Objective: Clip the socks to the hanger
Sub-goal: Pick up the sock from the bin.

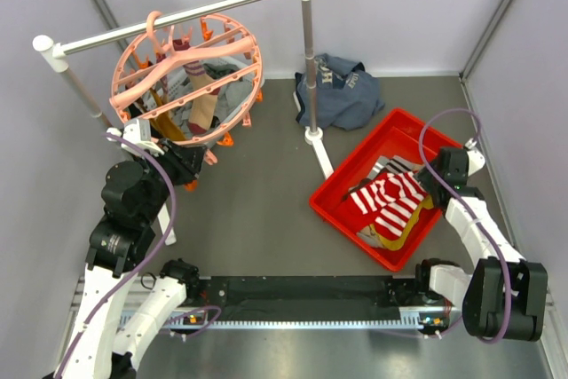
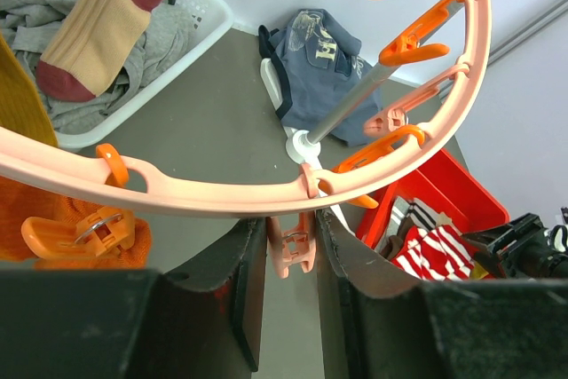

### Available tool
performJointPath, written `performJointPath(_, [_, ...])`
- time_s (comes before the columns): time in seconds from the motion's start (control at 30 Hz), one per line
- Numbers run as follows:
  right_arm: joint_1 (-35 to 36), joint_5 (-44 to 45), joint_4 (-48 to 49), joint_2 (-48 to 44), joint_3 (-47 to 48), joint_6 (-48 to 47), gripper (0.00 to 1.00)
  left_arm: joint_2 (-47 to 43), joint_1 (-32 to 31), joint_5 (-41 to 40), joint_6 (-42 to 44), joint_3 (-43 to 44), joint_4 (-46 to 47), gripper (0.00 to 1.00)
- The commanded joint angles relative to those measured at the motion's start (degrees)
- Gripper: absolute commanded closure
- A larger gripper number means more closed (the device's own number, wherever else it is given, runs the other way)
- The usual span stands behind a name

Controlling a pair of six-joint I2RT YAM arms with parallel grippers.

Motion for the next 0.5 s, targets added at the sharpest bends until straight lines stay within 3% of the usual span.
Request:
performJointPath(0.0, [-0.6, -4.7, 3.0, -0.5, 1.1, -2.2, 0.52, 0.4, 0.1, 0.4, 0.5, 0.4, 1.3, 1.00])
performJointPath(0.2, [-0.6, -9.6, 4.2, -1.2, 2.4, -3.5, 0.55, 0.4, 0.0, 0.4, 0.4, 0.4, 1.3, 1.00])
performJointPath(0.47, [-0.6, -6.5, 2.4, 2.4, 2.3, -4.0, 0.61, 0.3, 0.0, 0.4, 0.3, 0.4, 1.3, 1.00])
